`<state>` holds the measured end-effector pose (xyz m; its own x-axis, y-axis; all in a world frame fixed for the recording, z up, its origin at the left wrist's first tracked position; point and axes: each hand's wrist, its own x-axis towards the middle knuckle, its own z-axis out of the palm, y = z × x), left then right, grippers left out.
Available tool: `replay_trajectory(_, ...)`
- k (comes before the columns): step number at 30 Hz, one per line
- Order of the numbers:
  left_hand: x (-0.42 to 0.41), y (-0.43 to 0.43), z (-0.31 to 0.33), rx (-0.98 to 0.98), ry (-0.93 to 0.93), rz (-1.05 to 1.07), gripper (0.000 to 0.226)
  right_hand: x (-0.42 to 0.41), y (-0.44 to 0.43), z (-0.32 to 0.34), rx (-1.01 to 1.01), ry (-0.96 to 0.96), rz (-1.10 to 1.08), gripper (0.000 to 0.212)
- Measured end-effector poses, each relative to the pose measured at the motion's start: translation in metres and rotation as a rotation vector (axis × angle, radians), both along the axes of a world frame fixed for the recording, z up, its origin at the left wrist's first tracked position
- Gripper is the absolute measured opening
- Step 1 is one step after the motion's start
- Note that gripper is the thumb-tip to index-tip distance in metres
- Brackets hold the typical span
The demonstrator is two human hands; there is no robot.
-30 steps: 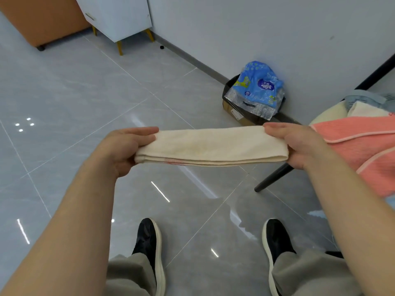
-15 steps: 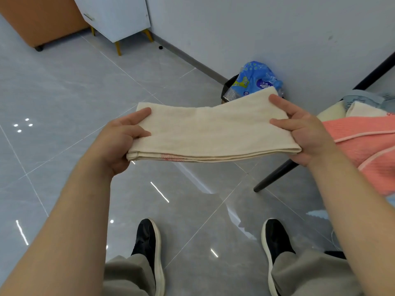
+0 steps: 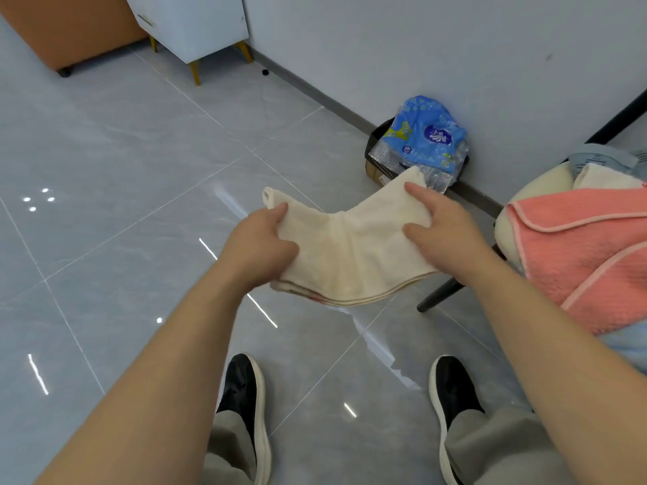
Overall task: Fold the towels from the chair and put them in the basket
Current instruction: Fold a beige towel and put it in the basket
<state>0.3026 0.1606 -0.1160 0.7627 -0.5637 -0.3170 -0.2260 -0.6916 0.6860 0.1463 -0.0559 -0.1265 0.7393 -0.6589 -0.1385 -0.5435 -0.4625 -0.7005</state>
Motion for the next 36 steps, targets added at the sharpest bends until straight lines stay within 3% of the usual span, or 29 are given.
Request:
replay_trajectory(3, -0.018, -0.015, -0.001, 0.024, -0.089, -0.129, 0.074, 0.009, 0.027, -0.007, -0.078, 0.028, 0.092, 0.070)
replay_trajectory(7, -0.032, -0.028, -0.004, 0.044, -0.140, -0.222, 0.068, 0.020, 0.059, -0.019, -0.026, -0.039, 0.166, 0.073)
replay_trajectory(16, -0.035, -0.030, -0.005, -0.056, -0.085, -0.268, 0.065, 0.024, 0.075, -0.013, 0.380, -0.234, 0.131, 0.079)
replay_trajectory(20, -0.036, -0.032, -0.001, -0.132, -0.009, -0.196, 0.046, 0.023, 0.075, -0.010, 0.501, -0.312, 0.106, 0.076)
replay_trajectory(23, -0.038, -0.031, 0.006, -0.152, -0.024, -0.156, 0.039, 0.024, 0.073, -0.010, 0.717, -0.377, 0.079, 0.078)
replay_trajectory(27, -0.038, -0.025, 0.011, -0.179, -0.154, -0.090, 0.042, 0.022, 0.068, -0.009, 1.206, -0.506, -0.058, 0.076)
replay_trajectory(30, -0.034, -0.024, 0.008, -0.223, -0.133, 0.013, 0.045, 0.021, 0.067, -0.006, 1.381, -0.542, -0.128, 0.069)
replay_trajectory(33, -0.032, -0.026, 0.004, -0.219, -0.095, 0.036, 0.041, 0.024, 0.063, -0.004, 1.284, -0.492, -0.217, 0.054)
replay_trajectory(36, -0.033, -0.027, 0.007, -0.207, -0.092, -0.012, 0.043, 0.026, 0.054, -0.016, 0.974, -0.252, -0.395, 0.032)
